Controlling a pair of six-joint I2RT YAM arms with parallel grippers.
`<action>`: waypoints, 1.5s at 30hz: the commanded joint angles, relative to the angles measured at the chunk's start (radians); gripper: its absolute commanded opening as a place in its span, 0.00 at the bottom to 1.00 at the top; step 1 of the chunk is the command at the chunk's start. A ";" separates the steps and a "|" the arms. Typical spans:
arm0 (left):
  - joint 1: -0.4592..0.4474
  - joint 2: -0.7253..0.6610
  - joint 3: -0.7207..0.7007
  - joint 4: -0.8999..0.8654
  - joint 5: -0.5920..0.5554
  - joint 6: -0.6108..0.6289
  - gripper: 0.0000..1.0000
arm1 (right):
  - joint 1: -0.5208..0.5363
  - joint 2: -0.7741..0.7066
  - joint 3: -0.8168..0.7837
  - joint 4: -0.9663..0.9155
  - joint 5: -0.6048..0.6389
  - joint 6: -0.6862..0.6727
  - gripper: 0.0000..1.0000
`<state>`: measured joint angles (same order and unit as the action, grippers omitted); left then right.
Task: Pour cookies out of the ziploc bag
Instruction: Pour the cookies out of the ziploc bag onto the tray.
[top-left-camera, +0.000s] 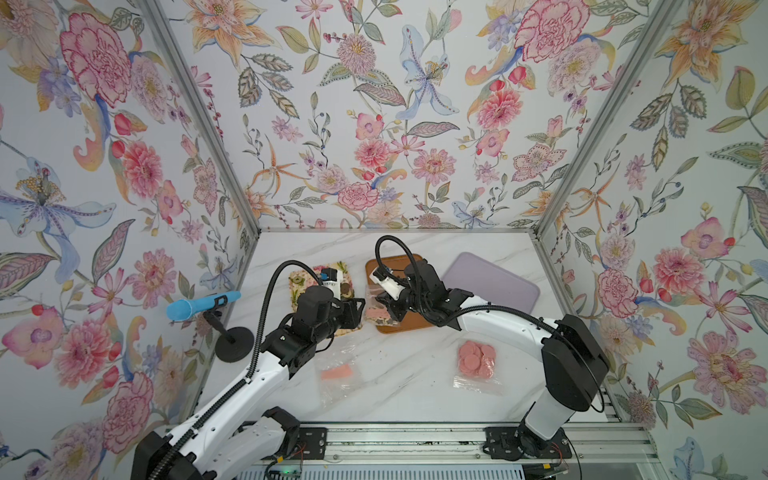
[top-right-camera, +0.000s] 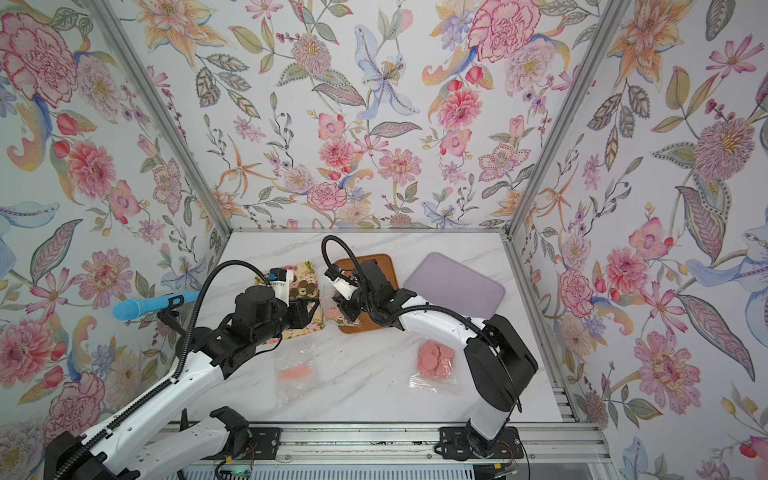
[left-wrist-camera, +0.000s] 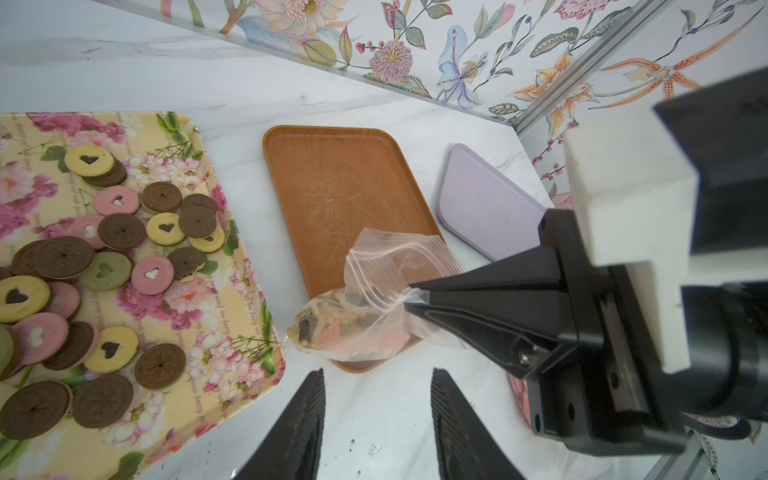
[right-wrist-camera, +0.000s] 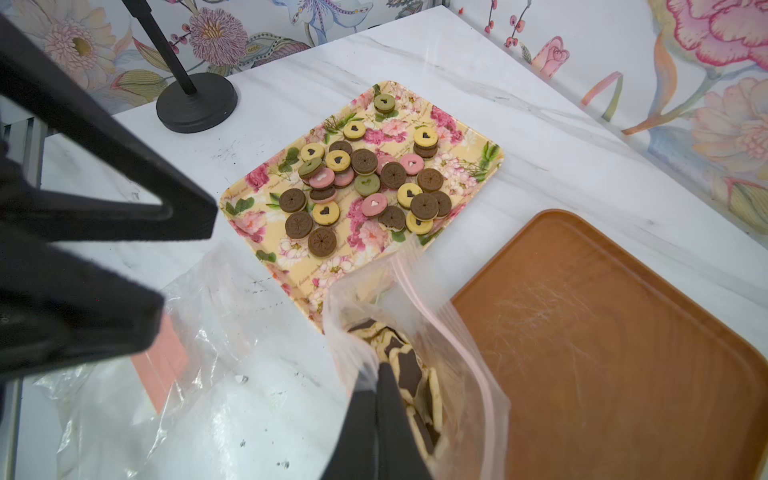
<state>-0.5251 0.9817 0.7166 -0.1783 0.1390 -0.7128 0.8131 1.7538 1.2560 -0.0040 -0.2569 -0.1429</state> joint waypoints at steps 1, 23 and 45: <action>0.020 -0.005 -0.030 0.038 -0.038 0.028 0.45 | -0.026 0.079 0.084 -0.001 -0.075 0.024 0.00; 0.029 0.562 0.143 0.339 0.107 0.038 0.42 | -0.347 0.259 0.048 0.053 -0.146 0.164 0.00; -0.043 0.766 0.225 0.162 0.225 0.070 0.38 | -0.365 0.273 0.060 -0.047 -0.001 0.152 0.00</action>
<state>-0.5640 1.7142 0.9550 0.0128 0.3378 -0.6659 0.4530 2.0338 1.3102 -0.0334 -0.2687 0.0128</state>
